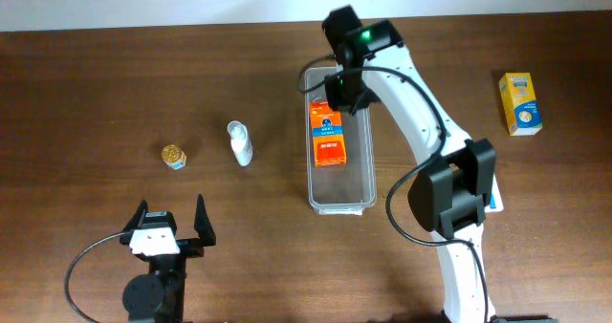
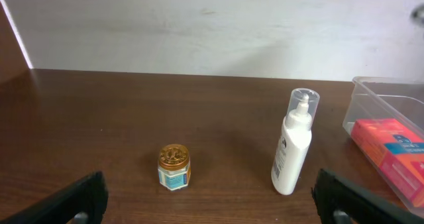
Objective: Pack container
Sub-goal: 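Move the right gripper to the yellow WOODS' cough syrup box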
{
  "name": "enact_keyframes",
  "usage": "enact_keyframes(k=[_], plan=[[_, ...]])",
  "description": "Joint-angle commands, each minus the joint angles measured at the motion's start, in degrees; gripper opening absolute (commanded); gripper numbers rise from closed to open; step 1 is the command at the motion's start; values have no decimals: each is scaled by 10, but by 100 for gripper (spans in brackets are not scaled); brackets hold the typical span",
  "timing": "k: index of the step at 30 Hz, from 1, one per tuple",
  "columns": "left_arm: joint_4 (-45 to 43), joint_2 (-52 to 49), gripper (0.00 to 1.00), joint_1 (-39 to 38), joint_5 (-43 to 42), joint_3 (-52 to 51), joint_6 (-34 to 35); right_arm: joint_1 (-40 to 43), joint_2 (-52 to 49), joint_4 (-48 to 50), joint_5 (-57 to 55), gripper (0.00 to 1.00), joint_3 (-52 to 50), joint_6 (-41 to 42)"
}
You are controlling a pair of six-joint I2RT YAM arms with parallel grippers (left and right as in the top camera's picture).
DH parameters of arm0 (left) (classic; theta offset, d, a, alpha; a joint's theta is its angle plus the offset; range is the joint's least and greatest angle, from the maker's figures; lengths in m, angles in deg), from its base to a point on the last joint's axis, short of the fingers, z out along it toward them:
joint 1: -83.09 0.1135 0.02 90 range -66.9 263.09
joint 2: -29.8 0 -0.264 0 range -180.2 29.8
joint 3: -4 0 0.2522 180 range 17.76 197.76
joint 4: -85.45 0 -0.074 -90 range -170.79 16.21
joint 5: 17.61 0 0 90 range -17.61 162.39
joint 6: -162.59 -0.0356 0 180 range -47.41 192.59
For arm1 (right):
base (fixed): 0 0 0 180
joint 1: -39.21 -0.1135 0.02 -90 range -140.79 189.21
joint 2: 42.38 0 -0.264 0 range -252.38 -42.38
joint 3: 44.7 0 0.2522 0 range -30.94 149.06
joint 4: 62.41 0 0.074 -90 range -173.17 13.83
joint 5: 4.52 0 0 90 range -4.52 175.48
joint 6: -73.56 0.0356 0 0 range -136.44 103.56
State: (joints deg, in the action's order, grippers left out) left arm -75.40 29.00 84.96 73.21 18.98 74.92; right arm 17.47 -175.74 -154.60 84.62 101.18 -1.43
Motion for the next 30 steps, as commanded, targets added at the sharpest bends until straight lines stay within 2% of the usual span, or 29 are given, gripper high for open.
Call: enact_keyframes(k=[1, 3, 5, 8, 10, 12, 16, 19, 21, 26, 30], plan=[[-1, 3, 99, 3, -5, -4, -9, 8, -1, -33, -41, 20, 95, 3], [-1, 3, 99, 3, -5, -4, -9, 23, -1, -72, -78, 38, 161, 3], [-1, 3, 99, 3, -5, -4, -9, 46, -1, -114, -107, 53, 217, 3], [-1, 3, 99, 3, -5, -4, -9, 92, -1, -180, -125, 70, 294, -12], [-1, 3, 99, 3, -5, -4, -9, 137, 10, -187, -97, 78, 323, -43], [-1, 3, 99, 3, -5, -4, -9, 176, 22, -189, -95, 79, 326, -42], [-1, 3, 99, 3, -5, -4, -9, 243, 29, -189, -88, 82, 325, -89], [-1, 3, 99, 3, -5, -4, -9, 309, 29, -189, -88, 94, 300, -131], [-1, 3, 99, 3, -5, -4, -9, 337, 27, -189, -88, 99, 280, -154], [-1, 3, 99, 3, -5, -4, -9, 403, 27, -158, -77, 98, 205, -170], [-1, 3, 99, 3, -5, -4, -9, 434, 27, -111, -39, 98, 135, -230]])
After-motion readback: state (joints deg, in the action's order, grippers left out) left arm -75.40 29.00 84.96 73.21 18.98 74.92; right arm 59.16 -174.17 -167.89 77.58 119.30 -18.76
